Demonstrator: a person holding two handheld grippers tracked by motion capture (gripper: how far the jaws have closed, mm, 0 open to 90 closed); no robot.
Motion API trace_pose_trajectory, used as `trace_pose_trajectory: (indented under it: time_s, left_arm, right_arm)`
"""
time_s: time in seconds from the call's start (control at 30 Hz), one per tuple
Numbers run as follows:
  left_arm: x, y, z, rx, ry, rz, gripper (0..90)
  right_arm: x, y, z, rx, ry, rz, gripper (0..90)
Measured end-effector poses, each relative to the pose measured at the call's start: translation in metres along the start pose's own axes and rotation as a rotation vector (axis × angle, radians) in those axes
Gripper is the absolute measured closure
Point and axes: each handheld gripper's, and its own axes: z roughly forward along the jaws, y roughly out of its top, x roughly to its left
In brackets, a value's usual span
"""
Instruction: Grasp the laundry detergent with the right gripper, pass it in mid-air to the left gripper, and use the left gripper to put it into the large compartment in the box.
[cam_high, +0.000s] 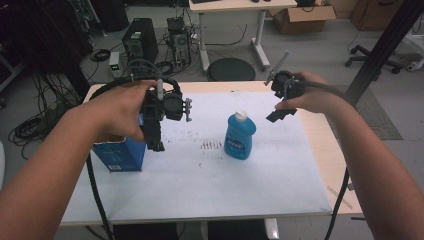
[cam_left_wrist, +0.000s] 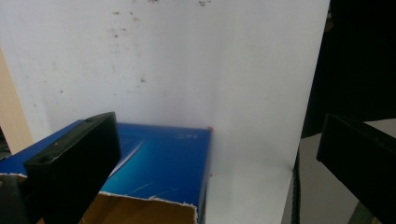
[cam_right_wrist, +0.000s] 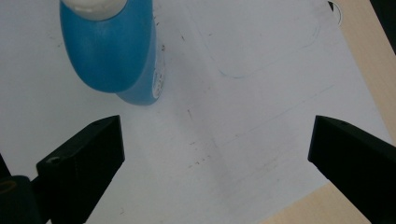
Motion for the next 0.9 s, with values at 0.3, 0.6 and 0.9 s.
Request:
trace_pose_trajectory:
  time_s: [0.3, 0.6, 0.9]
  left_arm:
    - [-0.016, -0.006, 0.006, -0.012, -0.008, 0.001, 0.2]
    - [-0.027, -0.007, 0.016, -0.012, -0.016, 0.011, 0.2]
    - [-0.033, -0.010, 0.024, -0.016, -0.024, 0.008, 0.2]
  right_arm:
    - [0.012, -0.023, 0.006, -0.034, 0.017, 0.013, 3.8]
    - [0.026, -0.033, 0.010, -0.062, 0.031, 0.009, 3.8]
    - [0.040, -0.044, 0.024, -0.098, 0.050, 0.003, 3.8]
